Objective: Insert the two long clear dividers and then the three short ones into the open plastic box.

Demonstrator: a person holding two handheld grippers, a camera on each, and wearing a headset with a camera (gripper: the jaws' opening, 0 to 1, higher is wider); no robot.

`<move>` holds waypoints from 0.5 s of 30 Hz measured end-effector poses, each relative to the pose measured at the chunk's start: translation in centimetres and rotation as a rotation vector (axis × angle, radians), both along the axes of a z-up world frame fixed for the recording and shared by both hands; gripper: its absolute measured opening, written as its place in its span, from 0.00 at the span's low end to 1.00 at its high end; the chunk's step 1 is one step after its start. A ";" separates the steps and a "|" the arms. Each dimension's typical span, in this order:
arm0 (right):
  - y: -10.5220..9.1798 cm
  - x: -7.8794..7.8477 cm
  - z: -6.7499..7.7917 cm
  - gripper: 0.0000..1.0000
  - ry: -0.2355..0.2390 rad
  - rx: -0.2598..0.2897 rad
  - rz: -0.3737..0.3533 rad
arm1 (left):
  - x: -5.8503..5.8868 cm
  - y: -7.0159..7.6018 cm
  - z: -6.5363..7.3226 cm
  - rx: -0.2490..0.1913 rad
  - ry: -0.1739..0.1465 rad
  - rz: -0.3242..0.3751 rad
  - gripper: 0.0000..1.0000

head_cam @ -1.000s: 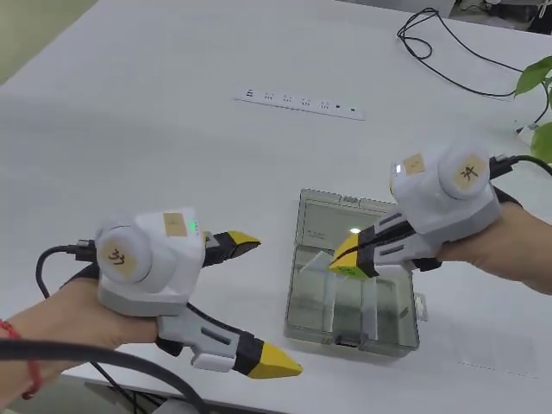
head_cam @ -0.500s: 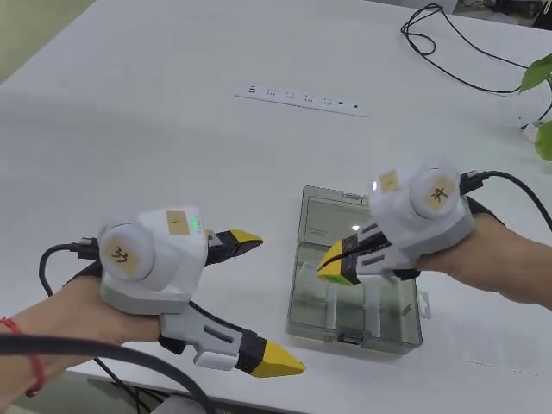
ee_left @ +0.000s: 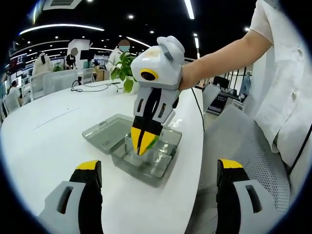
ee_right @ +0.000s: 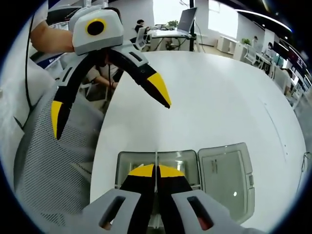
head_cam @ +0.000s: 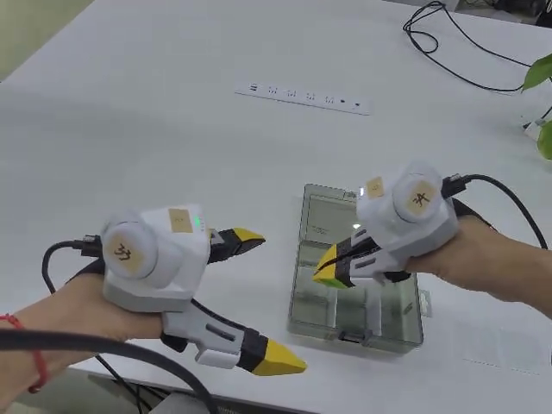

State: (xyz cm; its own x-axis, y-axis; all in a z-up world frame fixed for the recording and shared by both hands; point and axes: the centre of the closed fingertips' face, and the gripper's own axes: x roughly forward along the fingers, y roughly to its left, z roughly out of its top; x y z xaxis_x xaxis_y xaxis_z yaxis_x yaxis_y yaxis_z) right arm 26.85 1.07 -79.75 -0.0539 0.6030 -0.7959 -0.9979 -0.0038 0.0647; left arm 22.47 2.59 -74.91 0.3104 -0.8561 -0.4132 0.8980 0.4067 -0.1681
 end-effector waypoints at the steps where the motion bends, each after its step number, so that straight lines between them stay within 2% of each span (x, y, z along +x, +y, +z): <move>1: 0.0 0.0 -0.1 0.03 0.000 -0.004 0.000 | 0.0 0.0 0.0 0.000 0.000 0.000 1.00; 8: 0.1 -0.1 -1.0 0.03 -0.004 -0.040 0.007 | 0.0 0.0 0.0 -0.001 -0.002 0.002 1.00; 15: 0.1 -0.3 -1.1 0.02 -0.016 -0.065 0.027 | 0.0 0.0 0.0 -0.003 -0.002 0.002 1.00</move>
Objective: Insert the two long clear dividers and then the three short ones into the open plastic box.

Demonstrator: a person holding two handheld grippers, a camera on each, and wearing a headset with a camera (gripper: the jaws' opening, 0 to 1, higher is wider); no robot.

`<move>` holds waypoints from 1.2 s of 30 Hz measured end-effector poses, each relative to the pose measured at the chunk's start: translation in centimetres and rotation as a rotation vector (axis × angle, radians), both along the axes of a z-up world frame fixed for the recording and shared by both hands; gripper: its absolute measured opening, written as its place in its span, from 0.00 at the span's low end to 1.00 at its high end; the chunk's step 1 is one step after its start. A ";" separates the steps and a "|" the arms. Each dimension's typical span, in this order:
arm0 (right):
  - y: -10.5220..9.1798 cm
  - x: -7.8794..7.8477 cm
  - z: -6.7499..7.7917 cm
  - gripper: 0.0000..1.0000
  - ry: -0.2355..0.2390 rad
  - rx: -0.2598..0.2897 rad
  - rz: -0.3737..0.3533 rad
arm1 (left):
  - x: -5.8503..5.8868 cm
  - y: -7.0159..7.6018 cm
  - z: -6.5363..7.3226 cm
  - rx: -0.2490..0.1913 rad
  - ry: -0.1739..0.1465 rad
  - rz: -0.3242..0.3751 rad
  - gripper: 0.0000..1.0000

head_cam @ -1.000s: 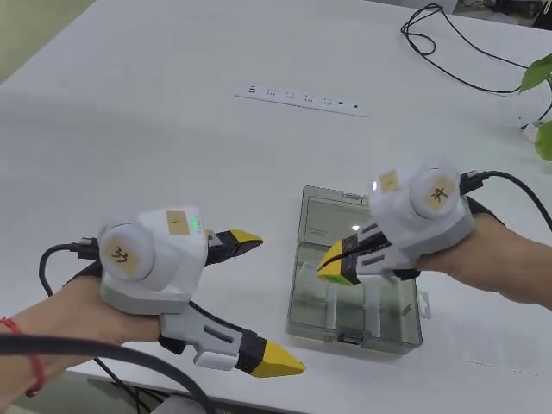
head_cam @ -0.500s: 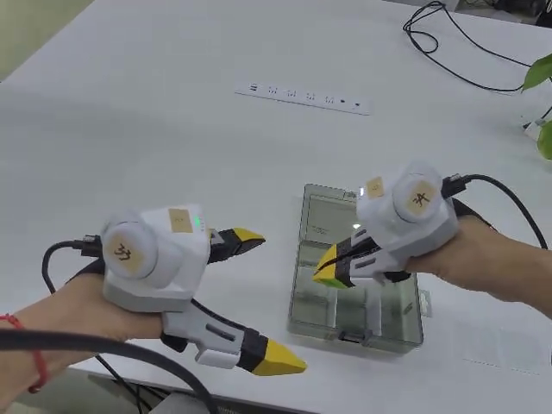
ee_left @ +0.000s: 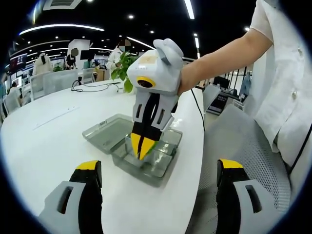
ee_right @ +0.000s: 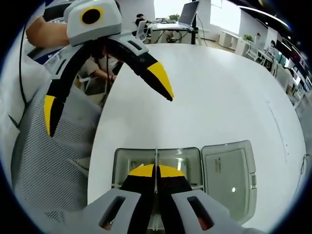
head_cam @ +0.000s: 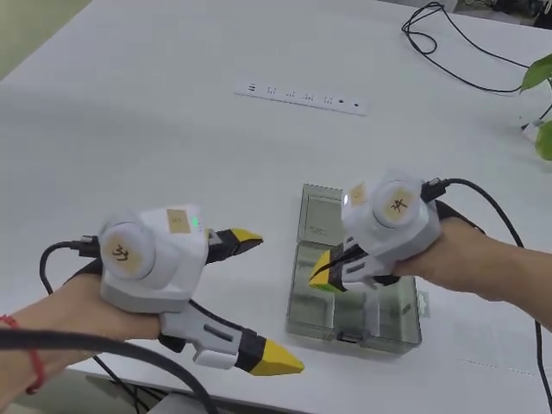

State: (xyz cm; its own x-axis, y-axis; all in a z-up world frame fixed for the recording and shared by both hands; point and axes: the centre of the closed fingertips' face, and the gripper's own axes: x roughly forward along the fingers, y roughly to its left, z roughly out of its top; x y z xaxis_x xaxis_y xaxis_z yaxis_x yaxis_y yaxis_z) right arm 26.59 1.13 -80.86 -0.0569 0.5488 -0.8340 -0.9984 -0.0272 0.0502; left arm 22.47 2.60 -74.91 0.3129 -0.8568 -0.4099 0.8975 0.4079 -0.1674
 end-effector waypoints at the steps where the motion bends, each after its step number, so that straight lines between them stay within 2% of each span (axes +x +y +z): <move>1: 0.0 0.0 0.0 0.02 0.000 -0.006 0.001 | 0.0 0.0 0.0 0.000 -0.001 0.000 1.00; 9: 0.1 0.0 -0.9 0.02 -0.008 -0.050 0.007 | 0.1 0.0 0.1 -0.003 -0.004 0.000 1.00; 13: 0.0 0.0 -0.8 0.02 -0.001 -0.051 0.007 | 0.1 0.0 0.1 -0.001 -0.005 -0.003 1.00; 23: -0.1 -0.1 -0.8 0.03 -0.022 -0.052 0.013 | 0.2 0.0 0.1 0.010 -0.007 -0.003 1.00; 26: -0.2 0.0 -0.3 0.04 -0.013 -0.026 -0.011 | 0.1 0.0 0.1 0.013 -0.006 -0.006 1.00; 36: -0.6 0.5 3.0 0.15 0.026 0.098 -0.099 | 0.3 0.1 0.3 0.017 -0.009 0.002 1.00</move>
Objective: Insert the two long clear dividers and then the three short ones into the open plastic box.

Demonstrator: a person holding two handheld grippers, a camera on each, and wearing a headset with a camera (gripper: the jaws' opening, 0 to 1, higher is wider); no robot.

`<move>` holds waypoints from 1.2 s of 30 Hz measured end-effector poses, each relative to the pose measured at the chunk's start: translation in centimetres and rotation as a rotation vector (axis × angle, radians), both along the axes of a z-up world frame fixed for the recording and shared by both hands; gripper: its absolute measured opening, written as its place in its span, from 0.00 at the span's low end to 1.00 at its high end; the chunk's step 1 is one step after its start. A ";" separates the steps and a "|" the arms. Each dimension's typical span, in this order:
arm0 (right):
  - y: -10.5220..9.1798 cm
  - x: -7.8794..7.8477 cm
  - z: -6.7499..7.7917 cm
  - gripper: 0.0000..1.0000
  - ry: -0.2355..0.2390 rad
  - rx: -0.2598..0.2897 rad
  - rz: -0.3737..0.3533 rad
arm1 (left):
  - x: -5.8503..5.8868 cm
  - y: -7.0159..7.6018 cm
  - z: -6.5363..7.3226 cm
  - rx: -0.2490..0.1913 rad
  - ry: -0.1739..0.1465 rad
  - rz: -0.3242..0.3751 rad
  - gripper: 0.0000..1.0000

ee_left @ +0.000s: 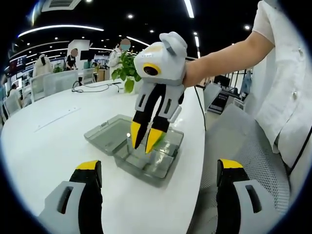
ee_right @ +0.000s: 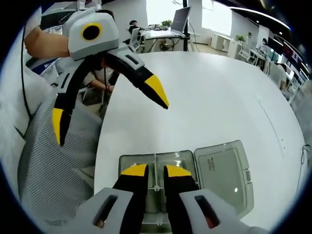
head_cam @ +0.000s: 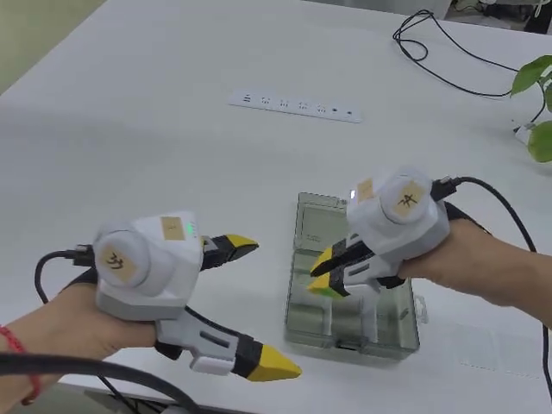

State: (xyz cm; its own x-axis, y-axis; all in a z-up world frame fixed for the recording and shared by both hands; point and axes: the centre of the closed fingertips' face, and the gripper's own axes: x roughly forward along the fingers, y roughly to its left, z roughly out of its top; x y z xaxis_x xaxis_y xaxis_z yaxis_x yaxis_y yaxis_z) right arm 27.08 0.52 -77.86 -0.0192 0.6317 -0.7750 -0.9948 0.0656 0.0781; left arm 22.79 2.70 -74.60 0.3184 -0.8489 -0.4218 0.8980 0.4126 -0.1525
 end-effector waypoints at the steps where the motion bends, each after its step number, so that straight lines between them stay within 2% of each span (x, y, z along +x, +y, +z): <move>1: -0.1 0.1 0.3 0.16 -0.003 0.007 -0.004 | 0.0 0.0 0.0 0.000 0.000 0.000 1.00; 5: -0.7 0.1 1.3 0.22 0.003 0.038 -0.029 | 0.0 0.1 0.1 0.006 -0.001 0.002 1.00; 11: -2.2 0.5 2.9 0.26 -0.002 0.087 -0.082 | 0.0 0.2 0.3 0.007 -0.002 0.009 1.00; 21: -6.2 0.1 3.7 0.32 -0.014 0.082 -0.123 | 0.1 0.4 0.6 0.014 -0.010 0.017 1.00; 28: -9.8 -0.7 3.1 0.38 -0.009 0.041 -0.150 | 0.0 0.6 0.7 0.023 -0.017 0.018 1.00; 36: -15.0 -1.8 0.8 0.43 0.002 -0.063 -0.170 | -0.1 0.9 0.6 0.028 -0.015 0.021 1.00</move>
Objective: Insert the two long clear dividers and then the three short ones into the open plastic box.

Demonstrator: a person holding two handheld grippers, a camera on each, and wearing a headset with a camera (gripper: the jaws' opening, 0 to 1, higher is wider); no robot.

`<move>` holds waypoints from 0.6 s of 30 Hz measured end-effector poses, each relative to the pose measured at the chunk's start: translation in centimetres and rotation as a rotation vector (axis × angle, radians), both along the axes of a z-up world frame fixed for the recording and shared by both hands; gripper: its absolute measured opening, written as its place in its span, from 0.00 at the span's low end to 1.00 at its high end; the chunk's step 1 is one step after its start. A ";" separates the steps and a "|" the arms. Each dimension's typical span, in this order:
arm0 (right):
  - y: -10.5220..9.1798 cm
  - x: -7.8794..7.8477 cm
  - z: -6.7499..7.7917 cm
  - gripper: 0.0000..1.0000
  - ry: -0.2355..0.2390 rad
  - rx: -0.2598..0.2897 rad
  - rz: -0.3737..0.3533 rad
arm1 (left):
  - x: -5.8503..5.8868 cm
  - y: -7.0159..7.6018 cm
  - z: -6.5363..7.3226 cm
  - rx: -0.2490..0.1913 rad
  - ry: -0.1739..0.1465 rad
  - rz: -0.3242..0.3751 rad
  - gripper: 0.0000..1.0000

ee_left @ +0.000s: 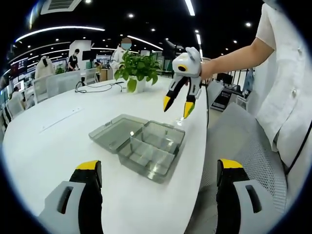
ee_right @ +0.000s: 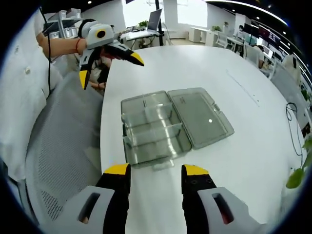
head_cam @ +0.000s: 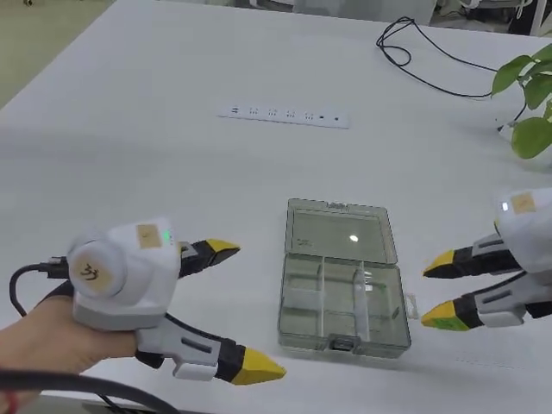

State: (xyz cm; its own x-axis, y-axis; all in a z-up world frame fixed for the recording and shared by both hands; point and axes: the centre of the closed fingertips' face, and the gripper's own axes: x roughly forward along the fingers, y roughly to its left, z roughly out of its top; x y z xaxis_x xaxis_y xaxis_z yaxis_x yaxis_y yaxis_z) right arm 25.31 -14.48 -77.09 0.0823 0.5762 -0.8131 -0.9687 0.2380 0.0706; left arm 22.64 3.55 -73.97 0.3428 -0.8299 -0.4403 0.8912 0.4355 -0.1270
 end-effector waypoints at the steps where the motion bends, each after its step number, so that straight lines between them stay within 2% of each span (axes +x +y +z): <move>1: -0.5 -0.2 -0.4 0.43 0.009 -0.011 0.000 | 0.0 0.0 0.0 0.000 0.000 0.000 1.00; 10: -3.9 -1.1 -3.3 0.46 0.027 -0.144 0.063 | 0.2 0.2 -0.1 0.005 0.001 0.002 1.00; 15: -5.0 -0.8 -4.4 0.46 0.030 -0.178 0.089 | 0.3 0.4 -0.1 0.005 0.004 0.007 1.00; 18: -5.8 -0.4 -5.3 0.47 0.023 -0.217 0.116 | 0.3 0.5 -0.2 0.005 0.008 0.009 1.00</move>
